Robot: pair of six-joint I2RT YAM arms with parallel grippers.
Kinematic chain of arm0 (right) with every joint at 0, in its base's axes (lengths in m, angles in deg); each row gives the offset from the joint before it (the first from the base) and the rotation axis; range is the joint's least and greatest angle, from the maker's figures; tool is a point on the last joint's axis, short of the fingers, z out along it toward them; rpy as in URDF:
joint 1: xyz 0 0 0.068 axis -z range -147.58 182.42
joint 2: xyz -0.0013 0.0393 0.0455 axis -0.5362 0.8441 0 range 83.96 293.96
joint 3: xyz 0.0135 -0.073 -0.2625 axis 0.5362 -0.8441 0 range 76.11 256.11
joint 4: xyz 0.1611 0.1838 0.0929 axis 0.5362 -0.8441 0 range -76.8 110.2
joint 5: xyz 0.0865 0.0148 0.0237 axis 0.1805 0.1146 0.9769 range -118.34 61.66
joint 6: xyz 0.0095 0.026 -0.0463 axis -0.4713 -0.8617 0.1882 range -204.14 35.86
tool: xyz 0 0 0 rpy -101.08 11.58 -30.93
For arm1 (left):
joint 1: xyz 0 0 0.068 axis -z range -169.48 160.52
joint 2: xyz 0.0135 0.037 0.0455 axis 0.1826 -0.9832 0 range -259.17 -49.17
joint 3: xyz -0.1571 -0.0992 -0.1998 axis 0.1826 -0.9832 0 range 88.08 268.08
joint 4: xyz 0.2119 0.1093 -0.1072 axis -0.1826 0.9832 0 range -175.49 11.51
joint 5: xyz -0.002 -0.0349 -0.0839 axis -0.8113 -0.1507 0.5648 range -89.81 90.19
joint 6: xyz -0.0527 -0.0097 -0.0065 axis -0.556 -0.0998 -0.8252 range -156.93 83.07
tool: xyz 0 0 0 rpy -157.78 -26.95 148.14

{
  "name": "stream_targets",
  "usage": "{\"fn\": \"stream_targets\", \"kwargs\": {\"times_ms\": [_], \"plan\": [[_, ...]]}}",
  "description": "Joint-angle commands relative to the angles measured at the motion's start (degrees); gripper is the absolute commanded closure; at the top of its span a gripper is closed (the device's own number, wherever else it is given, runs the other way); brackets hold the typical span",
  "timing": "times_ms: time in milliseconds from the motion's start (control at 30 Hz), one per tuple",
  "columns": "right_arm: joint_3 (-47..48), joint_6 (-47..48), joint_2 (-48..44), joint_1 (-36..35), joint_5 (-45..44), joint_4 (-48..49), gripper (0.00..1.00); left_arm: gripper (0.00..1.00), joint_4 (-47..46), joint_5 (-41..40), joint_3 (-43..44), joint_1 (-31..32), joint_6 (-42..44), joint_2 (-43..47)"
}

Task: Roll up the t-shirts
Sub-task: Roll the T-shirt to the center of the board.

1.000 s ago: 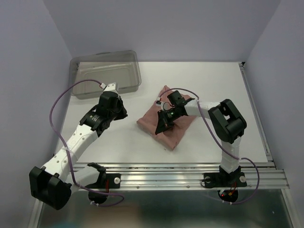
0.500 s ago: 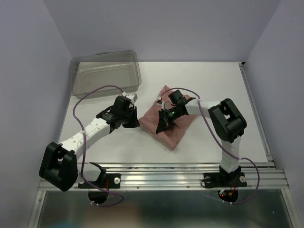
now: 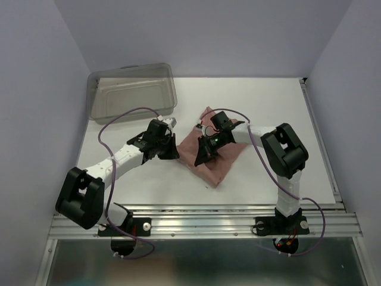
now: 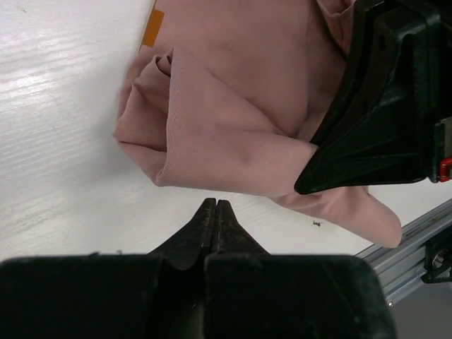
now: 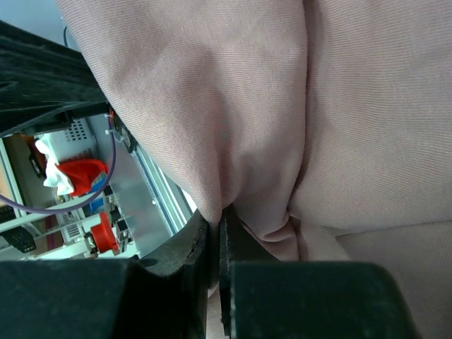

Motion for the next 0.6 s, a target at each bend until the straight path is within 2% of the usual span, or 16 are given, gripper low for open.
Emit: {"fn": "stream_targets", "kwargs": {"times_ms": [0,333,567], "plan": [[2.4,0.9,0.3,0.4,0.9,0.1,0.92,1.00,-1.0,0.3,1.9,0.3,1.0,-0.5],[1.8,1.0,0.1,0.4,1.1,0.1,0.91,1.00,-2.4,-1.3,2.5,0.5,1.4,-3.2],[1.6,0.9,-0.2,0.9,1.0,0.1,0.90,1.00,-4.6,-2.4,6.8,0.5,1.9,-7.9]]}}
